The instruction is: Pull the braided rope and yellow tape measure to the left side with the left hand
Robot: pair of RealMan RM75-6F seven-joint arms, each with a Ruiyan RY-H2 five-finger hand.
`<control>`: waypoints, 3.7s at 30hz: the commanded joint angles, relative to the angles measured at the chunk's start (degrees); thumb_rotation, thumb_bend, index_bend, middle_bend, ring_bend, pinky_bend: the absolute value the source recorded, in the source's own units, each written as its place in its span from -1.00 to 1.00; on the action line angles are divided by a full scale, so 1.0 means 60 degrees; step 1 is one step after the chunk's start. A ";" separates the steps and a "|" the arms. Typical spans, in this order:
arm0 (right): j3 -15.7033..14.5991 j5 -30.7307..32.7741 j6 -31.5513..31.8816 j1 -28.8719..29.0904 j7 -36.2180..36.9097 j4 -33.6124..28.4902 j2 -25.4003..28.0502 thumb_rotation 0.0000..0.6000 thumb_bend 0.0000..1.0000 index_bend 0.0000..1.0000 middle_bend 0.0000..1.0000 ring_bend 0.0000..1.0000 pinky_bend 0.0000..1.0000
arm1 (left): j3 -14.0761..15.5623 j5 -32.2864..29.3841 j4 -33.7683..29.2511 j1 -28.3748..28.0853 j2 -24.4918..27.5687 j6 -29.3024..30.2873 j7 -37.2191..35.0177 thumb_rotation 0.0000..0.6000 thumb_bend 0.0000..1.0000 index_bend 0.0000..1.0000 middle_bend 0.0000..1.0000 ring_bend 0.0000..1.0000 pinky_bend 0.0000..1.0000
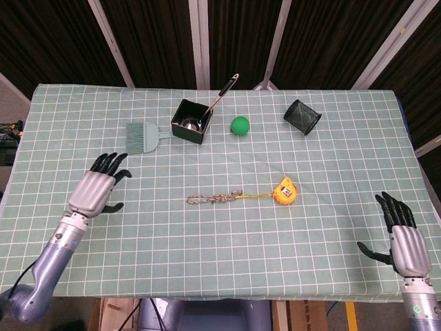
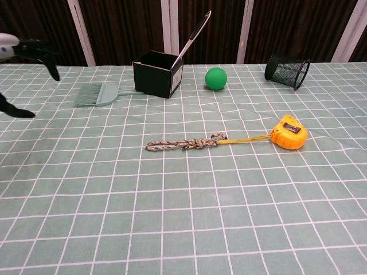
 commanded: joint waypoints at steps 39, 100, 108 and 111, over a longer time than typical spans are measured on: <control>0.0159 0.0537 -0.0436 -0.0006 0.0798 -0.0303 0.0301 1.00 -0.61 -1.00 -1.00 -1.00 -1.00 | -0.0119 -0.3343 0.3398 -0.3295 -0.5199 -0.0441 0.2793 1.00 -0.26 0.01 -0.80 -1.00 -1.00; 0.0180 0.0510 -0.0437 -0.0047 0.0938 -0.0360 0.0358 1.00 -0.61 -1.00 -1.00 -1.00 -1.00 | 0.0143 -0.4207 0.3791 -0.3677 -0.5657 -0.0110 0.2831 1.00 0.13 0.10 -0.78 -1.00 -1.00; 0.0183 0.0497 -0.0407 -0.0059 0.0923 -0.0361 0.0353 1.00 -0.61 -1.00 -1.00 -1.00 -1.00 | 0.0182 -0.3771 0.3387 -0.3554 -0.5209 0.0196 0.2701 1.00 0.13 0.10 -0.78 -1.00 -1.00; 0.0183 0.0504 -0.0412 -0.0060 0.0924 -0.0358 0.0353 1.00 -0.61 -1.00 -1.00 -1.00 -1.00 | 0.0200 -0.3608 0.3204 -0.3468 -0.4993 0.0324 0.2614 1.00 0.13 0.10 -0.78 -1.00 -1.00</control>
